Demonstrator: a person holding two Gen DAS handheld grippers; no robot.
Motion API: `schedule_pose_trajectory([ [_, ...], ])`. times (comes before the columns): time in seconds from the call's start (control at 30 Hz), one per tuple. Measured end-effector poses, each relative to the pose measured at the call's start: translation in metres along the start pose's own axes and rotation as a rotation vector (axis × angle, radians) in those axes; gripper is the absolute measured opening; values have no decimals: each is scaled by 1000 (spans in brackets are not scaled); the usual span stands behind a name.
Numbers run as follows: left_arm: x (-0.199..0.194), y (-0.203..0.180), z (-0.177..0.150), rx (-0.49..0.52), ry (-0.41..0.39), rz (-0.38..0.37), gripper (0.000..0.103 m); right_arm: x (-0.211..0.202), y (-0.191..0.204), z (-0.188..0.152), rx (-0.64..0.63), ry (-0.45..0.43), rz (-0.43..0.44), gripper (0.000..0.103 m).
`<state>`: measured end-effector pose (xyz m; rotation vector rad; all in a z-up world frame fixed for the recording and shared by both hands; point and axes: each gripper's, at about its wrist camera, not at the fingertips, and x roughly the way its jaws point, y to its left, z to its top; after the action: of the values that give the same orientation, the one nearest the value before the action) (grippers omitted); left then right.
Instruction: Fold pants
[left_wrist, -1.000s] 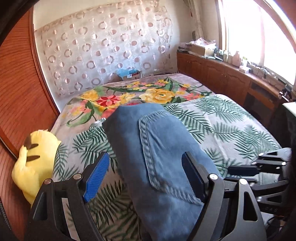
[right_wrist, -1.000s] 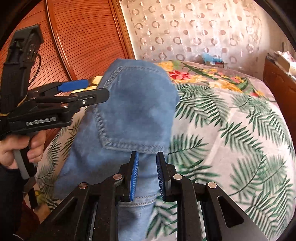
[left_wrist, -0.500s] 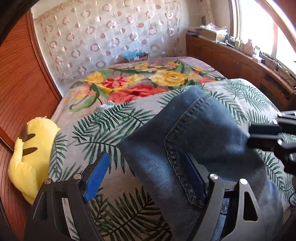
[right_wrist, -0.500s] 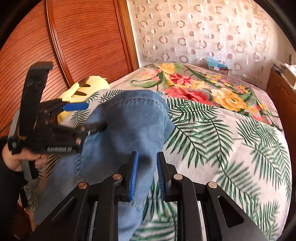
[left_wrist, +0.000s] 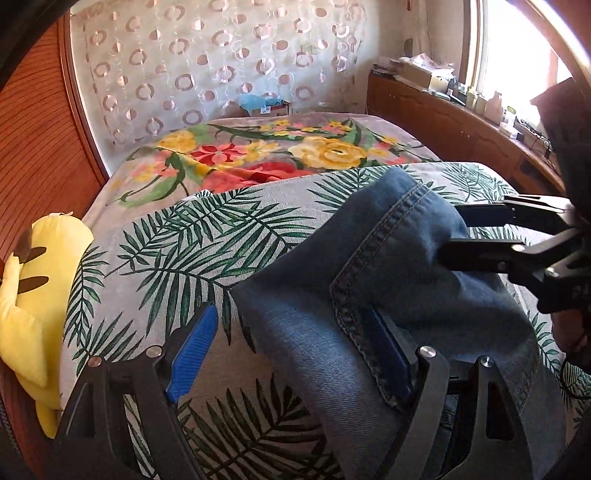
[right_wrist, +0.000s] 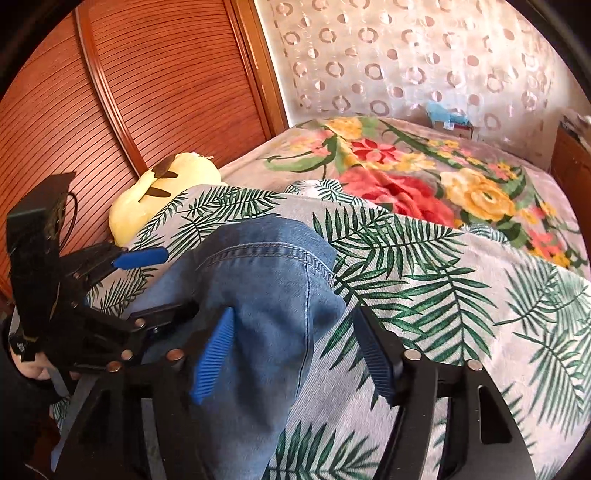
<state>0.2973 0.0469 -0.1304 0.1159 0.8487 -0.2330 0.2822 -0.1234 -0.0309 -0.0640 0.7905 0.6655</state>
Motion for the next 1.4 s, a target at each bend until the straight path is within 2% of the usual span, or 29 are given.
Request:
schedule_pose_trajectory([
  [0.17, 3, 2, -1, -4, 4, -4, 82, 23, -4, 9, 7, 20, 18, 71],
  [0.4, 4, 11, -1, -46, 10, -45, 82, 45, -18, 18, 63, 66, 111, 71],
  [0.43, 2, 13, -2, -56, 9, -58, 77, 45, -17, 18, 54, 71, 116, 70],
  [0.47, 1, 14, -3, -67, 10, -75, 72, 45, -15, 18, 44, 81, 133, 62],
  [0.6, -3, 17, -6, -96, 3, -114, 59, 48, -16, 24, 39, 107, 176, 49],
  [0.7, -2, 20, -6, -119, 6, -133, 46, 48, -12, 28, 14, 112, 168, 40],
  [0.77, -3, 21, -6, -132, 7, -147, 33, 44, -5, 31, -16, 101, 159, 26],
  [0.83, -6, 23, -7, -136, 7, -145, 27, 37, 2, 32, -42, 84, 149, 22],
  [1.07, -46, 34, -13, -171, -68, -128, 21, 2, 38, 35, -119, -3, 155, 19],
  [1.4, -133, 72, -20, -236, -235, -49, 19, -52, 121, 56, -268, -89, 185, 18],
])
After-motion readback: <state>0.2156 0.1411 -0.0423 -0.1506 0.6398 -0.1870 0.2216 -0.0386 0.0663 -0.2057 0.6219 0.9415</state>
